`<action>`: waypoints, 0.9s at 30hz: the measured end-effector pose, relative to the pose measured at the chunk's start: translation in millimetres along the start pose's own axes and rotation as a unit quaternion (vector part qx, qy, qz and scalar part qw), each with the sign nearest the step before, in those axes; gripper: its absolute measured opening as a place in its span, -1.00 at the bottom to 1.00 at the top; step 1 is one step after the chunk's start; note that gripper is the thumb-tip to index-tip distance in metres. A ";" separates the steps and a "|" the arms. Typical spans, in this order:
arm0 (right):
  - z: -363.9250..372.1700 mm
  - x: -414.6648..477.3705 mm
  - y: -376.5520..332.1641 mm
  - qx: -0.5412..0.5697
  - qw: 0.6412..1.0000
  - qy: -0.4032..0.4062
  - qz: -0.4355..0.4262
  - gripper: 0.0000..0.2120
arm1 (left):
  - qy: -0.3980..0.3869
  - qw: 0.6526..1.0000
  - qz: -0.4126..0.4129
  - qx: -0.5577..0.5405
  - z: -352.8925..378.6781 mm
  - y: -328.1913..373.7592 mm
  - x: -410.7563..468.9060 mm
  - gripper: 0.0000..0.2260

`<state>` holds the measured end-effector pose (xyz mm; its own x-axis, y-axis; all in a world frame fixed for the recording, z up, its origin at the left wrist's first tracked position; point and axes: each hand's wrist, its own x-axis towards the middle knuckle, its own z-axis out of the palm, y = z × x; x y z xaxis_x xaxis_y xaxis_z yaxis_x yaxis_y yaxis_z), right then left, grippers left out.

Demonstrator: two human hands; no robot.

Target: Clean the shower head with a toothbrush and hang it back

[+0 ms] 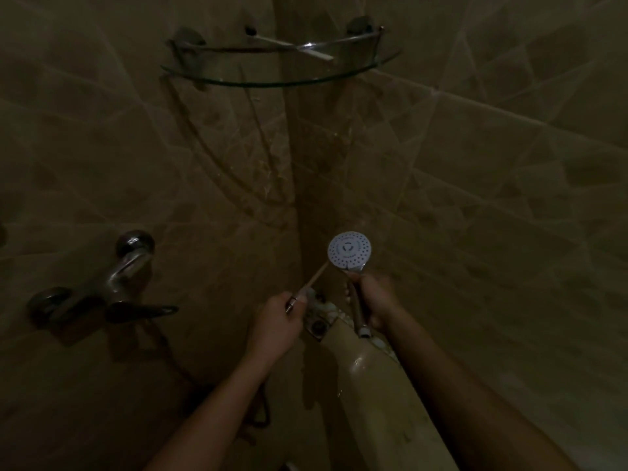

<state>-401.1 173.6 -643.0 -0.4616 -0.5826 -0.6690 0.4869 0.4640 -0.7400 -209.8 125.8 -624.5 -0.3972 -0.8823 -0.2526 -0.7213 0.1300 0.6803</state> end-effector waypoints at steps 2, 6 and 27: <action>1.5 9.4 1.7 0.001 1.000 -0.007 0.018 -0.86 | -0.002 1.000 0.008 0.016 1.4 7.8 5.7 -0.68; 1.1 21.1 2.8 -0.004 0.999 -0.002 0.036 -0.84 | 0.002 0.999 0.012 0.032 -0.4 22.1 16.9 -0.70; 5.9 49.7 -13.4 0.035 0.998 -0.016 0.049 -0.86 | -0.040 0.998 0.025 0.051 20.1 55.6 51.4 -0.75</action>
<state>-426.3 134.5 -665.9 -0.3864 -0.5579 -0.7345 0.5803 0.4719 -0.6638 -281.7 96.7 -613.4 -0.4756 -0.8351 -0.2765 -0.7513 0.2221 0.6215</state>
